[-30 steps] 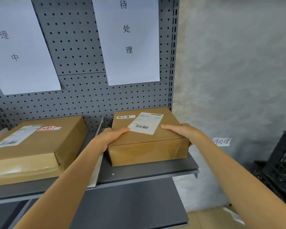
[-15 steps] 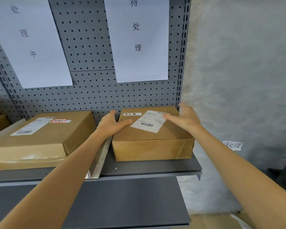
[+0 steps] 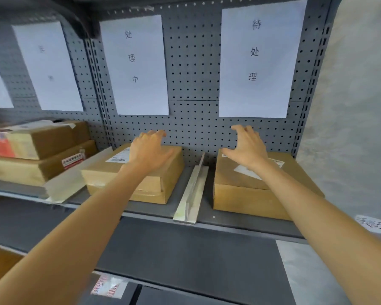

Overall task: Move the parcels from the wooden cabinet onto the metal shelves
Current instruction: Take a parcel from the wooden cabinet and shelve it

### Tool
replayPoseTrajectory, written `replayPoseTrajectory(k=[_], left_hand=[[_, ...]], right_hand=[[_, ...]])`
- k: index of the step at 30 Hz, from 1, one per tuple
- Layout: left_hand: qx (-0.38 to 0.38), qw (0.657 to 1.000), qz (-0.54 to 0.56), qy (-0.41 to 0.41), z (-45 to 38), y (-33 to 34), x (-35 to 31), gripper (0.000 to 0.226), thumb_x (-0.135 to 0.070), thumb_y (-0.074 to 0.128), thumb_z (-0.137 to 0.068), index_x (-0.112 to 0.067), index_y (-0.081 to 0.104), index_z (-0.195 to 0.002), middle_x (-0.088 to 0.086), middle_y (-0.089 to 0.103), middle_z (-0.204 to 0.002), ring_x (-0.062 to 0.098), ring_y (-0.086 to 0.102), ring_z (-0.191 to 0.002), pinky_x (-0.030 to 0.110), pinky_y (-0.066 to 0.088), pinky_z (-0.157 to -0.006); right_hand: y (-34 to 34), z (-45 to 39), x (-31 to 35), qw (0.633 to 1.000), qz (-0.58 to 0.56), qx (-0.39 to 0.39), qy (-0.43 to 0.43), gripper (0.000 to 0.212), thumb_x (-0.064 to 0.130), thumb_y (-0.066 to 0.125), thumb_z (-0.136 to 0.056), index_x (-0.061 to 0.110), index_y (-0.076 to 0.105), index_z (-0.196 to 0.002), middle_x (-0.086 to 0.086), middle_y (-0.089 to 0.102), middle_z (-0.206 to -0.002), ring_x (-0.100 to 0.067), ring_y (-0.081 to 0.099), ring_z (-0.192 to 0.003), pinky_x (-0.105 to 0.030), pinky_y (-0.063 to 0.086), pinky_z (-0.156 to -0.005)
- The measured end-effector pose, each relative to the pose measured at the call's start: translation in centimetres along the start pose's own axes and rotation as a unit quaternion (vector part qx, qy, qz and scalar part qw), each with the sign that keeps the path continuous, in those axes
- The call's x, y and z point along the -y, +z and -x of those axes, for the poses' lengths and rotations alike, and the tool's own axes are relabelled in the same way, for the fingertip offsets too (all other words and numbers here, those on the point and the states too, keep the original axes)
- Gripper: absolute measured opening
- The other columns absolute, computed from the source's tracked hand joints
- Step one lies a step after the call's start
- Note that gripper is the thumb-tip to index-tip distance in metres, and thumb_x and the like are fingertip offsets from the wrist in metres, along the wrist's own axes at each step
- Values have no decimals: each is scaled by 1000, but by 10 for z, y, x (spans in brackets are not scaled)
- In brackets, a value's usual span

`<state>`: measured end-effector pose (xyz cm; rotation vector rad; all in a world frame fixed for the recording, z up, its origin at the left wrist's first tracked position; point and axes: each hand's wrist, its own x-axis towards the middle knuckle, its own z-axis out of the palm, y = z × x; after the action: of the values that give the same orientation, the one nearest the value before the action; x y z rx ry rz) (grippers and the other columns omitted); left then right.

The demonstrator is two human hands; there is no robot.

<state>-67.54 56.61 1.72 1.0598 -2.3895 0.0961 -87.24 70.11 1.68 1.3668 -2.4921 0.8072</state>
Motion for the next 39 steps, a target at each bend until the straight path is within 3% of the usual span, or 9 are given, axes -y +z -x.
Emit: replayPoseTrajectory(k=[16, 21, 26, 31, 39], left_hand=[[-56, 978, -118, -163, 172, -157, 341, 47, -44, 57, -89, -17, 54, -128, 9, 60, -123, 32, 53, -114, 43, 43, -93], [-69, 956, -155, -238, 235, -199, 439, 47, -46, 55, -91, -19, 53, -128, 8, 61, -121, 31, 55, -113, 44, 47, -91], [-87, 930, -163, -318, 290, -234, 522, 42, -48, 57, -88, -22, 58, -121, 5, 63, -121, 29, 57, -114, 48, 47, -95], [-73, 899, -201, -382, 334, -253, 596, 44, -45, 59, -88, -19, 57, -124, 7, 60, -125, 30, 53, -118, 43, 43, -96], [-70, 861, -247, -438, 348, -285, 725, 50, -43, 60, -89, -17, 54, -131, 7, 56, -134, 30, 50, -123, 41, 39, -101]], right_hand=[[131, 85, 388, 975, -67, 60, -201, 72, 34, 68, -83, 15, 34, -144, -11, 40, -142, -33, 38, -129, -42, 40, -98], [170, 120, 505, 956, -86, 81, -269, 70, 43, 66, -84, 14, 37, -141, -13, 42, -142, -34, 41, -127, -42, 39, -99], [209, 152, 607, 926, -114, 107, -344, 71, 38, 67, -82, 12, 39, -142, -12, 46, -137, -31, 45, -124, -38, 39, -96], [253, 173, 699, 896, -128, 127, -405, 68, 43, 64, -85, 14, 38, -141, -10, 44, -139, -31, 43, -124, -37, 40, -96], [333, 164, 853, 855, -164, 149, -469, 69, 42, 64, -86, 15, 35, -143, -8, 42, -140, -27, 40, -126, -35, 37, -100]])
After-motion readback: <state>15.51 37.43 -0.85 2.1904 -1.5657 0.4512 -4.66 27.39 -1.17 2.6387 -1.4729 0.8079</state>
